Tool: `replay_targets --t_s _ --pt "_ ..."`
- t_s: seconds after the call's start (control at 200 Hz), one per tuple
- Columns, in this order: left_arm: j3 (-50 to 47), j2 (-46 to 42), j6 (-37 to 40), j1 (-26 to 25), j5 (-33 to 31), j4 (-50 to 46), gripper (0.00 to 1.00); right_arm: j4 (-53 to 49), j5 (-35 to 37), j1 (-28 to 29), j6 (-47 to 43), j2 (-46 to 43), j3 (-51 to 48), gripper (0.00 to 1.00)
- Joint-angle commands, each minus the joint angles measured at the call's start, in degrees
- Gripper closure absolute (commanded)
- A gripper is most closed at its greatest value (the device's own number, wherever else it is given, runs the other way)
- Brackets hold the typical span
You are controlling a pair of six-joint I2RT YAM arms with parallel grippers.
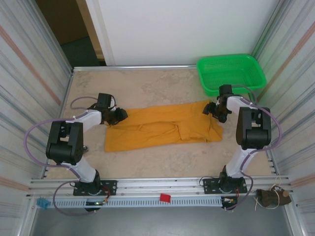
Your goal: Fold the inside-out t-shirt
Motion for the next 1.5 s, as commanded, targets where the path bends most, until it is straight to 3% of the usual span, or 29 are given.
replay_targets --t_s 0.0,0.291,0.526,0.792,1.182,1.498 --pt "0.65 -0.79 -0.70 0.23 1.32 0.64 0.69 -1.00 0.85 2.45 -1.74 2.07 -0.61 0.33" --pt "1.80 -0.70 -1.21 0.29 1.85 0.82 0.68 -1.07 3.65 3.82 0.40 0.21 -3.63 0.58" --pt "3.64 -1.65 -0.35 1.09 2.08 -1.05 0.68 -0.02 -1.09 2.08 0.76 1.11 -3.48 1.00" --pt "3.22 -5.01 2.50 3.39 -1.31 -7.18 0.68 0.01 -5.54 0.16 3.03 -8.19 -5.51 1.00" --pt "-2.72 0.04 -0.91 2.26 -5.40 -2.97 0.69 -5.10 -6.04 0.93 4.53 -18.91 -5.44 1.00" --pt "-3.81 1.09 -4.20 -4.87 -5.86 -1.08 0.68 -9.99 -0.80 -3.56 4.20 -23.08 -4.11 1.00"
